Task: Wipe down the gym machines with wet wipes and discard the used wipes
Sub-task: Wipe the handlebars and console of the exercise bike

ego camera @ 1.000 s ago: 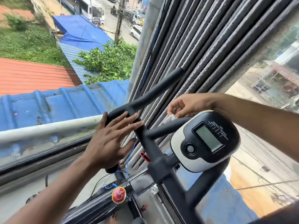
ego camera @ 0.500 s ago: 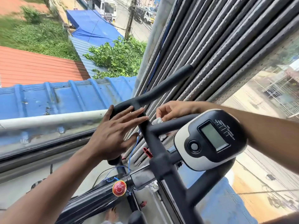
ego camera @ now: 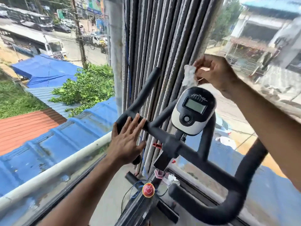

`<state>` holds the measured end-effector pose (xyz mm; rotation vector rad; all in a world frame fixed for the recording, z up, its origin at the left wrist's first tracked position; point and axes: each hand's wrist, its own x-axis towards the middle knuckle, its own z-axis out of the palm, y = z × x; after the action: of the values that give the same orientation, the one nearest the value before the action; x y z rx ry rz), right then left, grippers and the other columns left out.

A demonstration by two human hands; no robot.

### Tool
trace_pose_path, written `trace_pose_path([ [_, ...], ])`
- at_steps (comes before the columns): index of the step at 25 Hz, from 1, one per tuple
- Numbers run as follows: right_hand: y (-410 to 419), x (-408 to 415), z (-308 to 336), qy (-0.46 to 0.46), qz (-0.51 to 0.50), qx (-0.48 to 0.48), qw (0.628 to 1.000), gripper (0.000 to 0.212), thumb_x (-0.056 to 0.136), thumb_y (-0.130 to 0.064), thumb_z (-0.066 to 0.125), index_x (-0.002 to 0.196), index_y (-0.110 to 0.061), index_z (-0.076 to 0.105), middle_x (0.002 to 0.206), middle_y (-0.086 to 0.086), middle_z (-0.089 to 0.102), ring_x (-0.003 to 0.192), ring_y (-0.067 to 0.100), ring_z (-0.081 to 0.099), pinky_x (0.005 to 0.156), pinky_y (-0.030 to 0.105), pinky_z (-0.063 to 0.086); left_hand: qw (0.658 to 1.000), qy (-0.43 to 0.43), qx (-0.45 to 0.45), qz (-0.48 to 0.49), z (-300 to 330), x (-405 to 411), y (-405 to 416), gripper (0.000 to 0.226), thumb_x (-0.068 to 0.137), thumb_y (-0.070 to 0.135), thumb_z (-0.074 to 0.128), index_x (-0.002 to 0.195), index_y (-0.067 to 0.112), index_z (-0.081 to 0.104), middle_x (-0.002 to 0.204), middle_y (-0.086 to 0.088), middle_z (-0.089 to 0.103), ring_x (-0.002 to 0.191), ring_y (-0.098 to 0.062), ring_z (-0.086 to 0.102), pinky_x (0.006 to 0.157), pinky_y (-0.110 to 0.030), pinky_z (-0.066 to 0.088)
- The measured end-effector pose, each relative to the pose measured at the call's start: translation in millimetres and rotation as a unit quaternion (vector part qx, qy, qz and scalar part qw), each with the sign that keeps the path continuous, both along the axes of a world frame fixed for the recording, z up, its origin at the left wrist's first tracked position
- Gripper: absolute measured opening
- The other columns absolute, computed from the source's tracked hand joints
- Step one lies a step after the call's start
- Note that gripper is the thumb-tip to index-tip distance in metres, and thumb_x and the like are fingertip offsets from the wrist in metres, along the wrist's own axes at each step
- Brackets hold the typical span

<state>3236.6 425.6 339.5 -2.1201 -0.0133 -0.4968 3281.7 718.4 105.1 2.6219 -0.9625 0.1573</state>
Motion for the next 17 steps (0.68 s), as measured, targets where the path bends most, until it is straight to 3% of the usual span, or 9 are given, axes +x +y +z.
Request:
trace_pose_path([
  [2, 17, -46, -6, -0.097, -0.05, -0.03, 0.994, 0.034, 0.088, 0.002, 0.066, 0.089, -0.032, 0.065, 0.091, -0.009, 0.071, 0.077, 0.01, 0.066, 0.068, 0.032, 0.059, 1.0, 0.003, 0.015, -0.008, 3, -1, -1, 0.083, 0.091, 0.068, 0.026, 0.161, 0.045, -0.013, 0.17, 0.015, -0.018, 0.159, -0.015, -0.01, 0.124, -0.059, -0.01],
  [6, 62, -110, -41, -0.183, -0.124, -0.201, 0.954, 0.022, 0.093, 0.003, 0.064, 0.101, -0.016, 0.071, 0.098, -0.002, 0.069, 0.078, 0.003, 0.064, 0.068, 0.017, 0.049, 0.999, 0.037, 0.029, -0.028, 12, -3, 1, 0.09, 0.095, 0.063, 0.04, 0.16, 0.044, -0.019, 0.168, 0.013, -0.027, 0.158, -0.015, -0.017, 0.122, -0.06, -0.019],
  [9, 88, -117, -93, -0.13, -0.094, -0.386, 0.909, 0.017, 0.091, -0.005, 0.07, 0.105, -0.012, 0.077, 0.098, 0.0, 0.064, 0.084, 0.013, 0.063, 0.069, 0.023, 0.053, 0.999, 0.041, 0.026, -0.024, 11, -3, 1, 0.091, 0.098, 0.059, 0.046, 0.161, 0.042, -0.017, 0.168, 0.012, -0.027, 0.159, -0.016, -0.015, 0.122, -0.061, -0.017],
  [11, 103, -109, -129, -0.051, -0.09, -0.469, 0.877, 0.01, 0.091, -0.006, 0.066, 0.096, -0.01, 0.074, 0.096, 0.003, 0.059, 0.085, 0.019, 0.061, 0.061, 0.031, 0.058, 0.999, 0.033, 0.026, -0.026, 10, -4, 1, 0.09, 0.095, 0.062, 0.041, 0.162, 0.042, -0.016, 0.169, 0.012, -0.025, 0.159, -0.017, -0.013, 0.123, -0.061, -0.015],
  [13, 118, -96, -151, -0.006, -0.105, -0.507, 0.856, 0.015, 0.091, -0.002, 0.053, 0.086, -0.008, 0.065, 0.092, 0.007, 0.055, 0.084, 0.025, 0.06, 0.055, 0.04, 0.058, 0.999, 0.036, 0.028, -0.026, 11, -3, 1, 0.09, 0.088, 0.065, 0.032, 0.161, 0.042, -0.015, 0.169, 0.012, -0.024, 0.159, -0.017, -0.013, 0.123, -0.062, -0.014],
  [15, 127, -87, -154, -0.005, -0.128, -0.503, 0.855, 0.025, 0.089, -0.002, 0.036, 0.083, -0.008, 0.059, 0.088, 0.011, 0.054, 0.081, 0.028, 0.058, 0.058, 0.043, 0.058, 0.998, 0.035, 0.04, -0.024, 13, -3, 1, 0.089, 0.087, 0.066, 0.026, 0.161, 0.042, -0.016, 0.169, 0.012, -0.025, 0.159, -0.016, -0.013, 0.123, -0.062, -0.013],
  [17, 131, -91, -155, 0.007, -0.132, -0.485, 0.864, 0.023, 0.089, 0.005, 0.041, 0.086, -0.008, 0.06, 0.091, 0.008, 0.054, 0.082, 0.025, 0.058, 0.062, 0.039, 0.059, 0.998, 0.029, 0.046, -0.032, 13, -4, 3, 0.087, 0.088, 0.067, 0.023, 0.161, 0.042, -0.017, 0.17, 0.012, -0.023, 0.159, -0.016, -0.013, 0.124, -0.058, -0.012],
])
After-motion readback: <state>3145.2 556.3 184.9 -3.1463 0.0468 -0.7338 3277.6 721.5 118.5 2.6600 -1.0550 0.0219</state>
